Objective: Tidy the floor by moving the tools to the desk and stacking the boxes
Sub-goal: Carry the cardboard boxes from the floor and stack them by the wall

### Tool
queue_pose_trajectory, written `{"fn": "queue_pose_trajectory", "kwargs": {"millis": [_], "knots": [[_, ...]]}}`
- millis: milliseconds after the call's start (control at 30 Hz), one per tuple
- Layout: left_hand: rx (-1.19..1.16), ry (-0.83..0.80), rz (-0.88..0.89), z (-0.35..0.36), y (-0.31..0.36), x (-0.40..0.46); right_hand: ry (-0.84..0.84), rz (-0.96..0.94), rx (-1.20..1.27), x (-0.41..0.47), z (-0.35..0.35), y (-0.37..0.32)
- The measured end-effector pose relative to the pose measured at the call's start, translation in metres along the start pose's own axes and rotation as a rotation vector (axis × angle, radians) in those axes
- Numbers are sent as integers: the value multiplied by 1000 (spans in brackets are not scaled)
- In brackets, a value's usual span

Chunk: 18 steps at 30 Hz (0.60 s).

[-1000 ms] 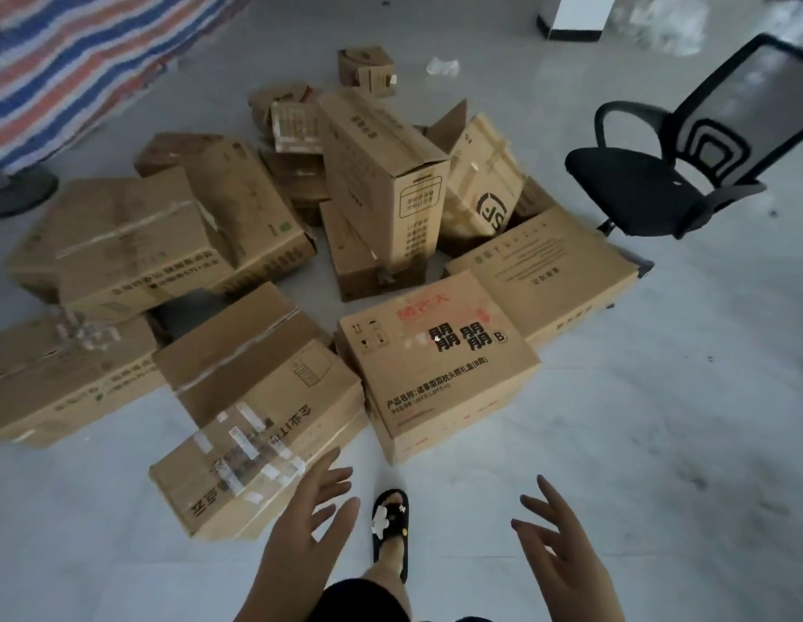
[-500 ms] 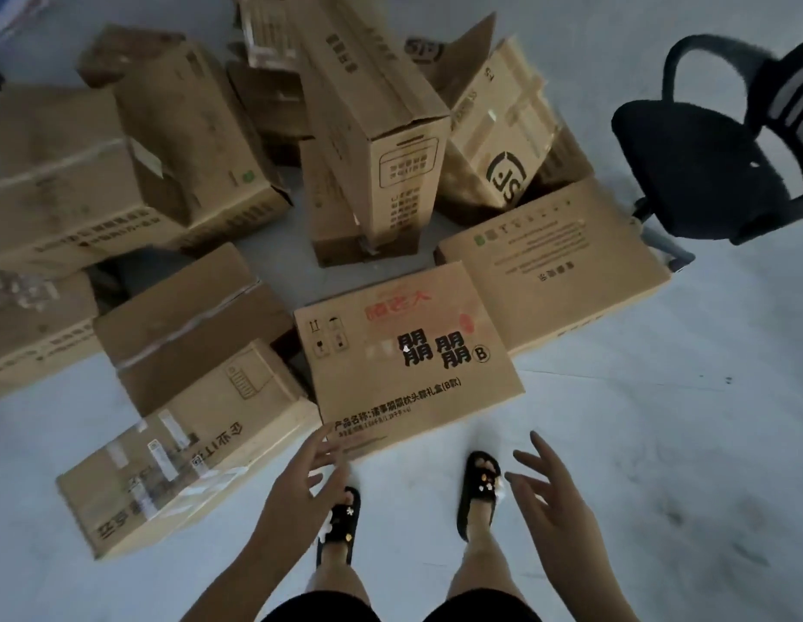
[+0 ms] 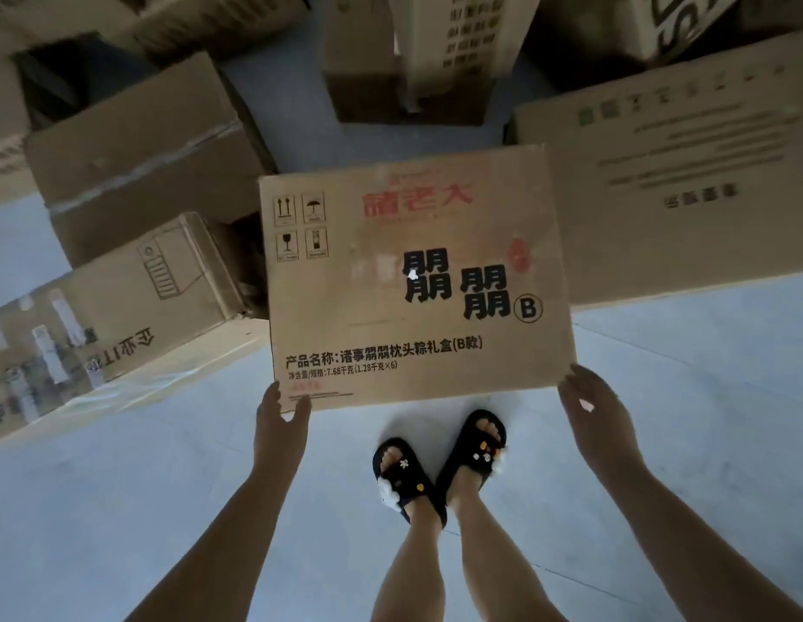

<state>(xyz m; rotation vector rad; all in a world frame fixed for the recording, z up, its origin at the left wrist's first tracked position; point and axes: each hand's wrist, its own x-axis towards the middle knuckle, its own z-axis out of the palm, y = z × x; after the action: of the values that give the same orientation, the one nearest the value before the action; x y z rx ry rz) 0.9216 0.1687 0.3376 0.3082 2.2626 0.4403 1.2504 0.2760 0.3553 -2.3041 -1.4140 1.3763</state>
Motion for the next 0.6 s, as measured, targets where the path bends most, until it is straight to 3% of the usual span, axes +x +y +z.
{"fn": "queue_pose_trajectory", "kwargs": {"millis": [133,200,333,467,600], "knots": [[-191,160,-189,38,-29,48,189,57,16,66,27,39],[-389,153,-269,49,-49,66,193,141,84,91,37,59],[-685,75,-275,60,-77,78,75,233,379,105,54,80],[-752,118,-235,60,-70,69,150,262,566,97,52,64],[-802,201,-205,36,-42,43,191,201,604,76,23,29]]}}
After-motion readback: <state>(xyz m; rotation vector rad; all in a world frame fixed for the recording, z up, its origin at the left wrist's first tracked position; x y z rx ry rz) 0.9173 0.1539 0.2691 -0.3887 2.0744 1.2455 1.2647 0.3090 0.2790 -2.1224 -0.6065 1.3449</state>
